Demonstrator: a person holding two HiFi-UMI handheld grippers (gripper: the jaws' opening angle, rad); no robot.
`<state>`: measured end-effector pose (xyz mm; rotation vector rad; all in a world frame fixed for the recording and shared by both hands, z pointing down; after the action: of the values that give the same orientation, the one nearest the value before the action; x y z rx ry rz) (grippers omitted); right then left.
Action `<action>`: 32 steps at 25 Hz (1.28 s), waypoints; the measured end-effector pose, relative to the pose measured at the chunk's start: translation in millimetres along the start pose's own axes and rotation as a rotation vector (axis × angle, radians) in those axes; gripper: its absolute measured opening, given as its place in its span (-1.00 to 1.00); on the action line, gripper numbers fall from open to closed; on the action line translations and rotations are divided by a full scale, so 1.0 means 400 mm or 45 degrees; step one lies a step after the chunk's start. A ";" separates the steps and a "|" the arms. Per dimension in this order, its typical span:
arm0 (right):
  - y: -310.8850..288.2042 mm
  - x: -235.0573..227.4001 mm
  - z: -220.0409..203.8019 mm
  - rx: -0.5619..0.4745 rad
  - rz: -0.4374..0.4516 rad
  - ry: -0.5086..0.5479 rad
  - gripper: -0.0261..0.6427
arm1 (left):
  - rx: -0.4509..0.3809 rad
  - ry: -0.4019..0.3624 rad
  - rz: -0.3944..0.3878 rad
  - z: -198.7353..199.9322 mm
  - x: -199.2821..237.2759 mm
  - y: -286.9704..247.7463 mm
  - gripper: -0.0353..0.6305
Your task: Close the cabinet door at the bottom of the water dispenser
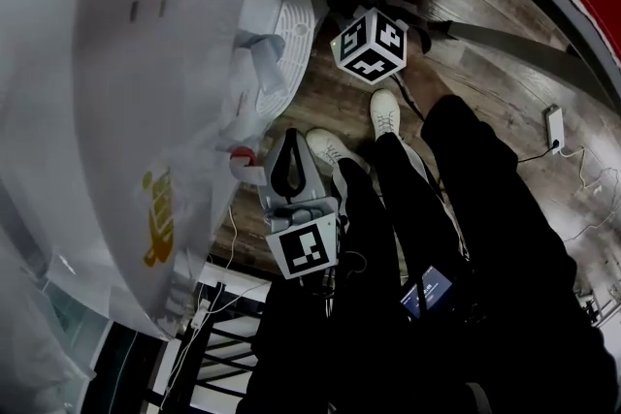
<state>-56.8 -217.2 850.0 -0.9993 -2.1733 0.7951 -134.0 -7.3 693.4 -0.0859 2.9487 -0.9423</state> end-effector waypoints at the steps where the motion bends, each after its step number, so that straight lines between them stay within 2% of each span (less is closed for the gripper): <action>1: -0.002 0.002 0.004 -0.001 0.002 0.005 -0.39 | -0.001 0.005 0.002 0.001 0.002 0.000 -0.87; 9: -0.014 -0.006 -0.048 0.065 -0.016 -0.055 -0.40 | -0.018 0.019 -0.016 0.003 -0.015 0.006 -0.87; 11: -0.008 -0.026 -0.043 0.044 -0.034 -0.106 -0.42 | -0.025 0.015 -0.028 0.006 -0.025 0.006 -0.87; 13: 0.025 -0.046 -0.052 0.011 -0.053 -0.213 -0.44 | -0.031 0.017 -0.058 0.011 -0.041 0.011 -0.87; 17: 0.182 -0.017 -0.091 -0.067 -0.030 -0.403 -0.45 | -0.037 0.015 -0.115 0.049 -0.069 0.041 -0.87; 19: 0.292 -0.015 -0.086 -0.139 -0.027 -0.479 -0.49 | -0.088 0.018 -0.131 0.111 -0.082 0.053 -0.87; 21: 0.406 -0.032 -0.067 -0.208 -0.071 -0.535 -0.63 | -0.154 0.013 -0.147 0.183 -0.096 0.064 -0.87; 24: 0.563 -0.044 -0.012 -0.276 -0.173 -0.528 -0.89 | -0.200 -0.024 -0.152 0.271 -0.100 0.102 -0.87; 25: 0.605 -0.051 0.013 -0.295 -0.202 -0.515 -0.92 | -0.215 -0.040 -0.148 0.296 -0.097 0.117 -0.87; 29: 0.737 -0.072 0.108 -0.316 -0.248 -0.521 -0.92 | -0.207 -0.107 -0.127 0.346 -0.089 0.201 -0.87; 32: 0.830 -0.086 0.186 -0.377 -0.236 -0.558 -0.92 | -0.204 -0.094 -0.096 0.380 -0.082 0.268 -0.87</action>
<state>52.2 -86.7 553.2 -0.7959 -2.7780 0.6618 -96.4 -5.7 508.2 -0.2341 2.9657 -0.6920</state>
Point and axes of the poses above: the fingertips, and each gripper's own axes: y backward along the fingers, x to its left, z out of its top, the point moved 2 cm from there along y, backward along the fingers, and after that the axes turned 1 degree about -y, right-handed, at the moved point
